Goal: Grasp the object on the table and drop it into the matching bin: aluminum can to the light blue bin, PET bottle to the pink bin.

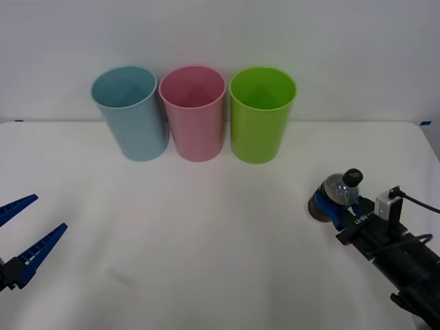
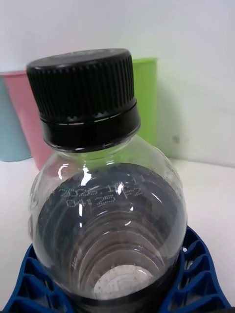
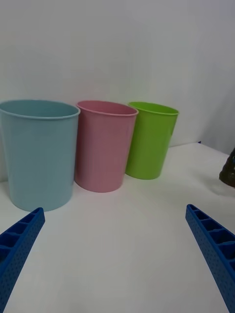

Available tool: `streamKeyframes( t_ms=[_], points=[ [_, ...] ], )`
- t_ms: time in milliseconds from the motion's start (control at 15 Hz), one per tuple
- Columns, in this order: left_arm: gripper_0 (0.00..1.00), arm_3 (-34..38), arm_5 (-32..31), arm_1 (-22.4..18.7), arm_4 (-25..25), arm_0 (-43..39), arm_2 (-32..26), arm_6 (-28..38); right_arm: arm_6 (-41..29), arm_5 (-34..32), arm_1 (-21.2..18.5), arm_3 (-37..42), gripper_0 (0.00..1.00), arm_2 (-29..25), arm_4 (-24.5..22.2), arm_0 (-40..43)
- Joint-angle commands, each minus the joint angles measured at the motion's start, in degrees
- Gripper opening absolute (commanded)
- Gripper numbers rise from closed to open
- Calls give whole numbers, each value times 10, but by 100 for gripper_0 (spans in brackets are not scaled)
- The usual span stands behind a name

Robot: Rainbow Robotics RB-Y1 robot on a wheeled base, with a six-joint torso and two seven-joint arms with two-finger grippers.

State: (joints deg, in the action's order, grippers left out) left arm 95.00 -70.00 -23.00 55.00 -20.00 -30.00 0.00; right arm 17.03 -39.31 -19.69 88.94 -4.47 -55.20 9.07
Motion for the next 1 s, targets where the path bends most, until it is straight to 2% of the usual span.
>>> streamKeyframes(
  t_ms=[67,333,1000],
  points=[
    [100,0,0,0,0,0,0,0,-11,-17,-9,22,0,0,0,1],
    [100,0,0,0,0,0,0,0,-46,-31,-28,58,0,3,-1,1],
    [100,0,0,0,0,0,0,0,-318,-35,-86,207,0,9,-54,-1]
  ],
)
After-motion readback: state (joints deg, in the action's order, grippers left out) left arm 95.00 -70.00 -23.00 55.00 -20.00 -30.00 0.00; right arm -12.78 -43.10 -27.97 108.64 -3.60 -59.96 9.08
